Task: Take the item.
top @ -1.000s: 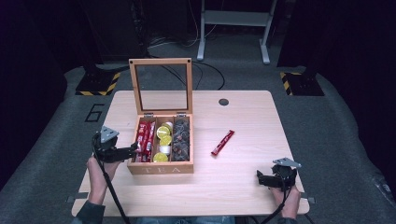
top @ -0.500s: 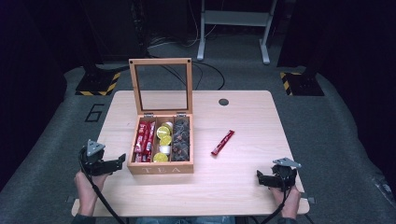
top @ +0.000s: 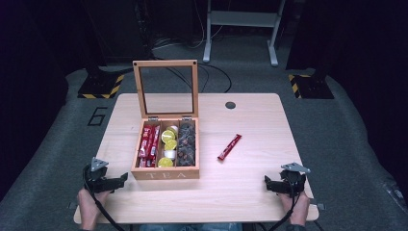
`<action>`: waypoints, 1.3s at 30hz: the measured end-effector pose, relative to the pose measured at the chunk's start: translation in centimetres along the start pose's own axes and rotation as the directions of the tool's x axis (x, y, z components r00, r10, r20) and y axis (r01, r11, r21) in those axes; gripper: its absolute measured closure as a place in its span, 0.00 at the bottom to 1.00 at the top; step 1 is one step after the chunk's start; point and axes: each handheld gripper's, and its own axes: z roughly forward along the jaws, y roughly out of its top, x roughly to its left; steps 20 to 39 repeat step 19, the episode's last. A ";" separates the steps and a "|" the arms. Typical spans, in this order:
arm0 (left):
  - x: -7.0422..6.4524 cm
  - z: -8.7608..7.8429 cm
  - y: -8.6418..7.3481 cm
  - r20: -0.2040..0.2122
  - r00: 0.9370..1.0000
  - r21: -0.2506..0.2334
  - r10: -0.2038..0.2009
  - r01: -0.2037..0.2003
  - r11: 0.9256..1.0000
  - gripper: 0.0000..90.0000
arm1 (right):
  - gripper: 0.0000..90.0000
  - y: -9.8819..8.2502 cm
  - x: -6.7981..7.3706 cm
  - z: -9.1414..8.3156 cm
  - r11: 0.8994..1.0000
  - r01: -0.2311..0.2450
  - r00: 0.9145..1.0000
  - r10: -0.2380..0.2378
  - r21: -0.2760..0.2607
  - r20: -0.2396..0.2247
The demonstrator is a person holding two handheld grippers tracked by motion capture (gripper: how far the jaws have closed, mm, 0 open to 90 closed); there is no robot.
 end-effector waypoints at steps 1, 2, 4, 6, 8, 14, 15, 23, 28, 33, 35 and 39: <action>0.0 0.0 -0.2 0.001 1.000 -0.002 0.002 -0.002 1.000 0.04 | 0.02 0.0 0.0 0.0 1.000 0.000 1.000 0.000 0.000 0.000; 0.0 0.0 -0.3 0.011 1.000 0.004 0.009 -0.009 1.000 0.04 | 0.02 0.0 0.0 0.0 1.000 0.000 1.000 0.000 0.000 0.000; 0.0 0.2 -0.6 0.012 1.000 -0.003 0.013 -0.013 1.000 0.03 | 0.02 0.0 0.0 0.0 1.000 0.001 1.000 -0.001 0.001 0.001; 0.0 0.5 -1.1 0.006 1.000 -0.001 0.018 -0.018 1.000 0.02 | 0.02 0.0 0.0 0.0 1.000 0.001 1.000 -0.001 0.001 0.001; 0.1 0.8 -1.6 0.003 1.000 0.007 0.017 -0.017 1.000 0.02 | 0.02 0.0 0.0 0.0 1.000 0.003 1.000 -0.003 0.000 0.000; 0.2 0.7 -1.7 -0.005 1.000 0.029 0.031 -0.031 0.999 0.00 | 0.02 0.0 0.0 0.0 1.000 0.001 1.000 -0.001 0.001 0.001; 0.2 0.7 -1.7 -0.005 1.000 0.029 0.031 -0.031 0.999 0.00 | 0.02 0.0 0.0 0.0 1.000 0.000 1.000 0.000 0.000 0.001; 0.2 0.7 -1.7 -0.004 1.000 0.031 0.030 -0.030 0.999 0.00 | 0.01 0.0 0.0 0.0 1.000 0.001 1.000 -0.001 0.000 0.002; 0.2 0.7 -1.7 -0.004 1.000 0.031 0.030 -0.030 0.999 0.00 | 0.01 0.0 0.0 0.0 1.000 0.001 1.000 -0.001 0.000 0.002; 0.2 0.7 -1.7 -0.004 1.000 0.031 0.030 -0.030 0.999 0.00 | 0.01 0.0 0.0 0.0 1.000 0.001 1.000 -0.001 0.000 0.002; 0.2 0.7 -1.7 -0.004 1.000 0.031 0.030 -0.030 0.999 0.00 | 0.01 0.0 0.0 0.0 1.000 0.001 1.000 -0.001 0.000 0.002; 0.2 0.7 -1.7 -0.004 1.000 0.031 0.030 -0.030 0.999 0.00 | 0.01 0.0 0.0 0.0 1.000 0.001 1.000 -0.001 0.000 0.002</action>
